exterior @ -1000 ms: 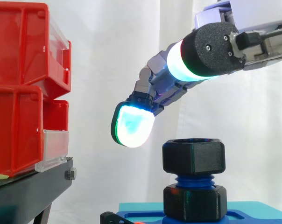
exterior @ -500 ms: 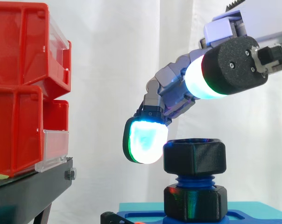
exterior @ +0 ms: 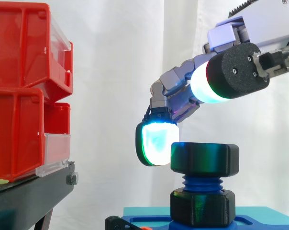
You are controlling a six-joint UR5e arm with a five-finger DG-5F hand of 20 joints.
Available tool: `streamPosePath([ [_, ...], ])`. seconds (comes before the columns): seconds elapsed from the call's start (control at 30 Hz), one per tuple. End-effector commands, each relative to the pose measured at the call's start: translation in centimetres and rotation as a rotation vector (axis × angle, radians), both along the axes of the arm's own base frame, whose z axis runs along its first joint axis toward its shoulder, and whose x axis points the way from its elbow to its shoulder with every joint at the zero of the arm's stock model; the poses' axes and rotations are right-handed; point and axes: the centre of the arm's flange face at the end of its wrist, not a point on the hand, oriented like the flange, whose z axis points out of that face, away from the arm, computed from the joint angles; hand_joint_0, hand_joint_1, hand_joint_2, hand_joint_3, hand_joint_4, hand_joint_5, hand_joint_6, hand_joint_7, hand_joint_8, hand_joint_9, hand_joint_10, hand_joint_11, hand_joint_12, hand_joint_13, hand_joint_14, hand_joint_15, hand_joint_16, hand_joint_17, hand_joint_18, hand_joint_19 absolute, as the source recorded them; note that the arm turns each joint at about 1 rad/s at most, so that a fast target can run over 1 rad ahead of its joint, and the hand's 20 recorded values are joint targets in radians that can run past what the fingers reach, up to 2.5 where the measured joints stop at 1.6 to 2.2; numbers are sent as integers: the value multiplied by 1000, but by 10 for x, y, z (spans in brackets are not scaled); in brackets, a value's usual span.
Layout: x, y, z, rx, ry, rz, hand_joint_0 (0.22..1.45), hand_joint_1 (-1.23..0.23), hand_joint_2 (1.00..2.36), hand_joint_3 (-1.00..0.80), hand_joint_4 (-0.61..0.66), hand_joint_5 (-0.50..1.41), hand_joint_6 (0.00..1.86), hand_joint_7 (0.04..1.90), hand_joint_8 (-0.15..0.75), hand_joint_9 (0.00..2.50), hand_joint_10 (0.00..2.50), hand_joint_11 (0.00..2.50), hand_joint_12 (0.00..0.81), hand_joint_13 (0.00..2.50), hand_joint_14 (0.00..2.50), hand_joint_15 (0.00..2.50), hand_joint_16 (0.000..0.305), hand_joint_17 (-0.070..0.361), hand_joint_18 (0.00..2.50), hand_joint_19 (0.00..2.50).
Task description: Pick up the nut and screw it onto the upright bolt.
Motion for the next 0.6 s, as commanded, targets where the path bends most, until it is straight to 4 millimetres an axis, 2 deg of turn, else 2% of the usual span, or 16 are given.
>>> streamPosePath([
  [0.0, -1, -9, 5, -2, 13, -1, 491, -157, 1000, -500, 174, -77, 549, 1269, 242, 406, 0, 0, 307, 406, 0, 0, 31, 70, 0, 0],
  [0.23, -2, -20, 9, -8, 22, -11, 500, -180, 1000, -500, 177, -54, 645, 1186, 252, 499, 0, 0, 285, 485, 0, 0, 26, 58, 40, 0],
  [0.4, -2, -25, 13, -13, 23, -15, 509, -198, 1000, -500, 163, -19, 646, 1272, 252, 610, 0, 0, 264, 559, 0, 0, 21, 47, 115, 0],
  [0.57, -3, -30, 17, -21, 33, -12, 527, -241, 1000, -500, 93, 36, 635, 1304, 243, 939, 0, 0, 192, 779, 0, 0, 9, 20, 355, 0],
])
